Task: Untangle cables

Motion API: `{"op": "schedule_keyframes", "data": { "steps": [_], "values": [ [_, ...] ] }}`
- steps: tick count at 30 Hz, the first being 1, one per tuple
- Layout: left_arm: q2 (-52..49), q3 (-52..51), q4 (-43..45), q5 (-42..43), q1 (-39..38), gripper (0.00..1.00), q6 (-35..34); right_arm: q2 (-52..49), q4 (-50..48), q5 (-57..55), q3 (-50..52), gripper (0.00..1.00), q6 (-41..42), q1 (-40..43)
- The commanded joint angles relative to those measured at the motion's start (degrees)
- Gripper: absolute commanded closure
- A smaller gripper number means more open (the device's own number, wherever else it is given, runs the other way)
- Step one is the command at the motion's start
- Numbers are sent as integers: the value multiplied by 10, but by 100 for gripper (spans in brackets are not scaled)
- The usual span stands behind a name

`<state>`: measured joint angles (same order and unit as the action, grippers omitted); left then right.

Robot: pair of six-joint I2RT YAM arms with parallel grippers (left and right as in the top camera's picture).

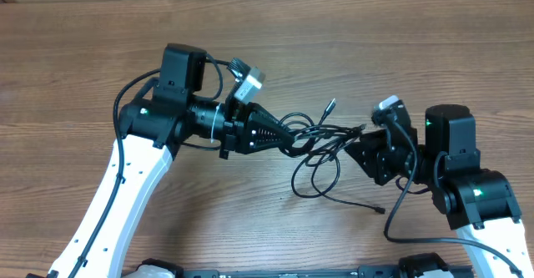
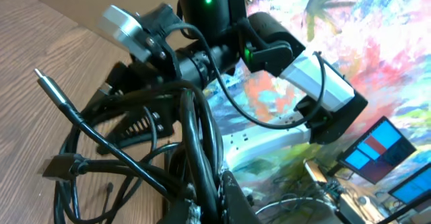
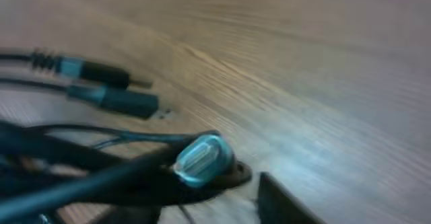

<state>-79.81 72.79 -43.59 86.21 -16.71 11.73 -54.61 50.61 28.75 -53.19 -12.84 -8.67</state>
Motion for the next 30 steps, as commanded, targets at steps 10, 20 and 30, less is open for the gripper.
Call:
{"op": "schedule_keyframes", "data": {
  "steps": [10,20,30],
  "values": [
    [5,5,32,44,9,96,-81,-10,-97,28,-12,52,-65,2],
    [5,5,36,42,30,96,-81,-21,-43,139,-12,92,-167,2],
    [5,5,35,-53,73,96,-81,-21,5,225,-12,96,-227,2]
  ]
}}
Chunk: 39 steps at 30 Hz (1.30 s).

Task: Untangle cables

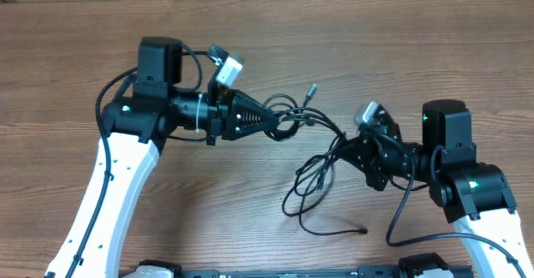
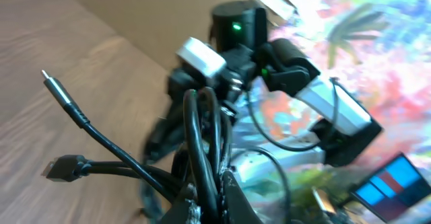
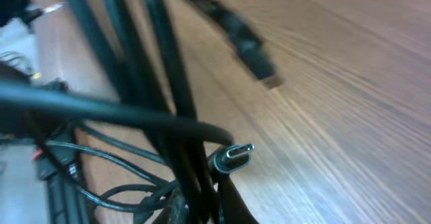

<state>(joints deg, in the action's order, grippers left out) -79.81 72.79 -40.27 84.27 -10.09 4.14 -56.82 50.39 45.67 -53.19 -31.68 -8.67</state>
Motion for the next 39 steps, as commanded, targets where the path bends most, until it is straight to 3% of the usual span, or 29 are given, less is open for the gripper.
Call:
{"op": "schedule_keyframes", "data": {
  "steps": [1,12,22,28,33,34,39],
  "values": [
    [5,5,2,-51,9,96,-5,1,14,67,-12,96,-48,2],
    [4,5,0,-260,11,96,-20,1,70,195,-12,96,-143,2],
    [4,4,-4,-293,10,96,-36,1,69,248,-12,96,-153,2],
    [4,4,-5,-291,11,96,-44,1,105,169,-12,86,-139,2],
    [4,4,-5,-254,11,96,-44,1,105,49,-12,27,0,2],
    [4,4,-5,-247,11,96,-43,1,103,29,-12,20,27,2],
    [4,4,-12,-242,10,96,-44,1,78,-36,-12,12,179,2]
  ]
}}
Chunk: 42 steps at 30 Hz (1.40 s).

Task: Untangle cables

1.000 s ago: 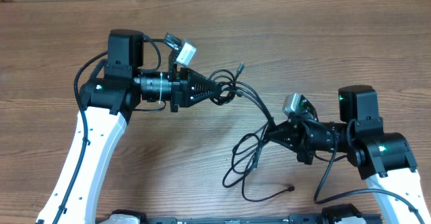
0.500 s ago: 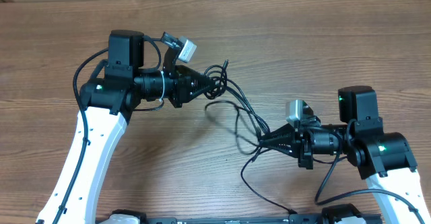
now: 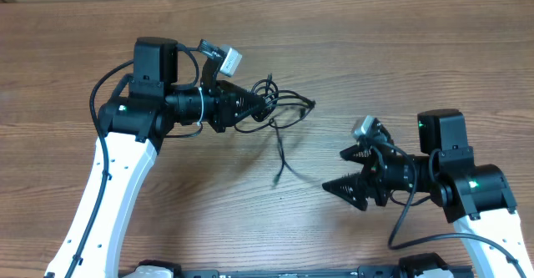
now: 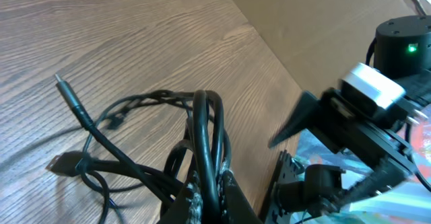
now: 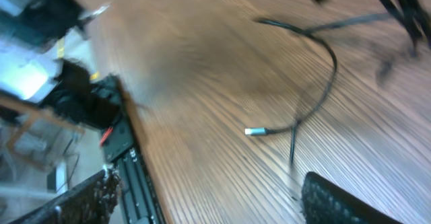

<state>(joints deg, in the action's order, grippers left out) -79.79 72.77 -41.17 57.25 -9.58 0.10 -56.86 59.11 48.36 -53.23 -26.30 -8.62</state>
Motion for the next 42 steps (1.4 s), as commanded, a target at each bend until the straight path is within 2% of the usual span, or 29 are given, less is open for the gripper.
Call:
{"op": "schedule_keyframes", "data": {
  "steps": [1,7,9,13,18,23,27,32,35,38,42],
  "values": [
    [4,5,-6,28,5,96,-3,2,-15,-63,-12,11,150,1],
    [4,5,-19,46,-6,96,-5,2,-45,-63,-12,7,282,1],
    [4,5,-14,47,-28,96,-6,2,-66,-63,-12,6,343,1],
    [5,5,14,26,-75,96,-37,2,-83,-63,-12,6,410,1],
    [5,5,80,19,-120,96,-78,2,-77,-67,-12,6,414,0],
    [12,5,147,29,-133,96,-129,2,-58,-207,-12,5,508,0],
    [23,5,186,71,-133,96,-139,1,-55,-308,-12,5,573,0],
    [50,5,191,63,-131,96,-138,-7,-21,-435,-12,5,676,0],
    [70,5,192,56,-117,96,-138,-20,12,-505,-12,0,704,0],
    [95,5,192,57,-88,96,-139,-43,45,-567,-12,0,727,0],
    [128,5,192,74,-45,96,-141,-75,55,-591,-12,0,730,0]
  ]
}}
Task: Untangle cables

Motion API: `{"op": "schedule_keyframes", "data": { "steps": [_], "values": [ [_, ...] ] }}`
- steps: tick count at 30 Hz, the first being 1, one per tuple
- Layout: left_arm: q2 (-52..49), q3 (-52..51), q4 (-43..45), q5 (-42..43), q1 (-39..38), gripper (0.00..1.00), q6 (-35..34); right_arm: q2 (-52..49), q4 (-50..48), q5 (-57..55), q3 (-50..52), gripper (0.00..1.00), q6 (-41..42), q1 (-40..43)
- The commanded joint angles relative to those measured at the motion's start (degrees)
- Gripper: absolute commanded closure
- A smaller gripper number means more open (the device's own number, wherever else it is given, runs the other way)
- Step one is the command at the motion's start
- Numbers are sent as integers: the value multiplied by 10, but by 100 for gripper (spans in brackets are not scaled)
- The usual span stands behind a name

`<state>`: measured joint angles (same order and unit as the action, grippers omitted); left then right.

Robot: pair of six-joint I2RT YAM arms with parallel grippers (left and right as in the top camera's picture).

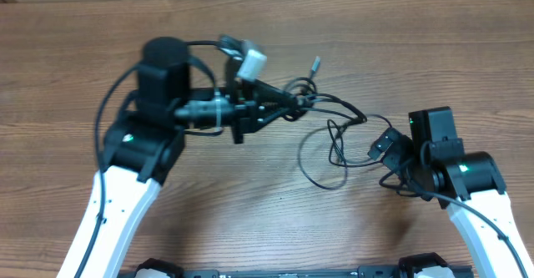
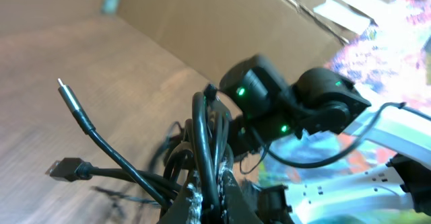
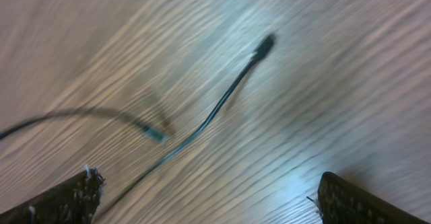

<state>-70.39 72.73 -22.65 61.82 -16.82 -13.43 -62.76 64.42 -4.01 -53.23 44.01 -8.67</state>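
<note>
The tangle of black cables (image 1: 321,111) hangs from my left gripper (image 1: 279,107), which is shut on the bundle (image 2: 205,136) where several strands cross. Two plug ends, a thin one (image 2: 67,91) and a flat one (image 2: 64,170), stick out to the left in the left wrist view. From the grip the cables run right and drop into a loose loop (image 1: 329,165) on the table. My right gripper (image 1: 385,150) stands open just right of that loop, holding nothing. Between its spread fingertips (image 3: 84,190) lies one thin cable (image 3: 215,106) with a teal-tipped plug (image 3: 156,134).
A wooden table (image 1: 417,44) carries everything. In the left wrist view the right arm (image 2: 269,99) shows behind the bundle, with a cardboard wall (image 2: 202,22) beyond the table edge.
My left gripper, still shut on the bundle, sits further right, and the cables now trail right into a loop. The right gripper has moved up and right, still open.
Both grippers were close together at the tangle in the table's middle. Then they were further apart with cables stretched between them. Then the right gripper stood open and empty while the left held the bundle at the upper left. Now the cables spread toward the right gripper.
</note>
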Motion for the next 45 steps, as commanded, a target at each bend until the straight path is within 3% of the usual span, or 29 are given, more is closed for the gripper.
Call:
{"op": "schedule_keyframes", "data": {
  "steps": [1,13,17,31,40,45],
  "values": [
    [43,5,7,33,41,96,-5,-27,2,-73,-12,0,27,1],
    [121,5,6,88,262,96,-37,-80,22,-99,-12,0,26,58],
    [121,5,6,113,303,96,-61,-80,26,-90,-12,0,15,99],
    [118,5,2,128,303,96,-86,-50,-81,167,-12,0,-223,117],
    [116,5,-44,116,257,96,-76,108,-144,405,-12,0,-408,117],
    [115,5,-85,68,193,96,-44,186,-154,427,-12,0,-435,117]
  ]
}}
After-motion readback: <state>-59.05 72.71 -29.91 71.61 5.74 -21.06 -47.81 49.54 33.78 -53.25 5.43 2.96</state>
